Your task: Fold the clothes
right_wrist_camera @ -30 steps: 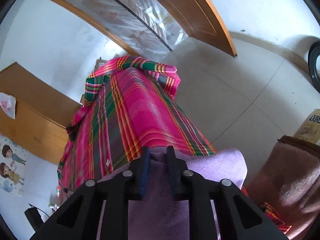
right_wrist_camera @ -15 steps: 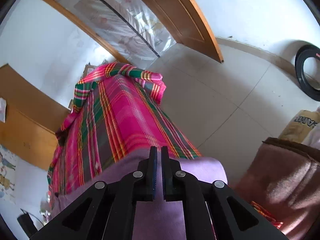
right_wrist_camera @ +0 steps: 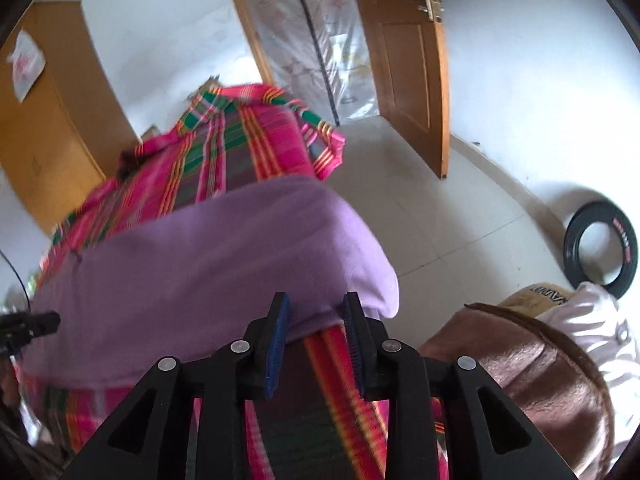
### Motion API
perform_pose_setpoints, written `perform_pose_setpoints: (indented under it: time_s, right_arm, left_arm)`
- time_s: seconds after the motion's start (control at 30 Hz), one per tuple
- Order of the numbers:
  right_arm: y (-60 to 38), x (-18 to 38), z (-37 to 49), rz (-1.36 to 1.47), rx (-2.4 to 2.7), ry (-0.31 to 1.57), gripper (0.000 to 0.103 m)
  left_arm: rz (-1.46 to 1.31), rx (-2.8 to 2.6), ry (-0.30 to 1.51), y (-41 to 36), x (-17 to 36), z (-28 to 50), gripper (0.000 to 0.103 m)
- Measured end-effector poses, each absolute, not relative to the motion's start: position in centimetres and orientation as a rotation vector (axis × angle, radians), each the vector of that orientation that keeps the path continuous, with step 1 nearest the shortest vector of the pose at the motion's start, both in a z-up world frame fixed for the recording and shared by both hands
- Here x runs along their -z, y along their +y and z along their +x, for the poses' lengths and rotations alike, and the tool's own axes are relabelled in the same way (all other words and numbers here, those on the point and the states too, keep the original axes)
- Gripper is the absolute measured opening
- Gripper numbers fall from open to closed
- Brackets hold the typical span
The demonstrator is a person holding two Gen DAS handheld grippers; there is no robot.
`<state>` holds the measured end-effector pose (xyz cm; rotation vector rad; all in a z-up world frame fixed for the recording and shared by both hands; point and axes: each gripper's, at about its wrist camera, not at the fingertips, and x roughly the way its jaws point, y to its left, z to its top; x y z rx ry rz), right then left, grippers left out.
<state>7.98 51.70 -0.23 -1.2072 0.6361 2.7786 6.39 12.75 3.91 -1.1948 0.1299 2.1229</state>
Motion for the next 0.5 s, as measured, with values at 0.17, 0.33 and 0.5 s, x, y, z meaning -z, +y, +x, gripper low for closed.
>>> perform_pose_setpoints:
  time_s: [0.17,0.33,0.5]
  right_arm:
    - [50.4,0.4,9.4,-1.211,-2.803,0.525,0.036]
    - [49.7,0.3,9.3,-1.175,-2.798,0.508,0.029]
    - [49.5,-0.1,9.6,-1.126,-2.781,0.473,0.012]
  left_arm:
    - [-1.202,-2.052,0.233,15.3,-2.9,8.5,0.016]
    - [-1.182,-2.041,0.287,16.1,-2.6,10.0,0.017]
    - [-1.154,-2.017,0.322,17.1,-2.8,10.4,0.018]
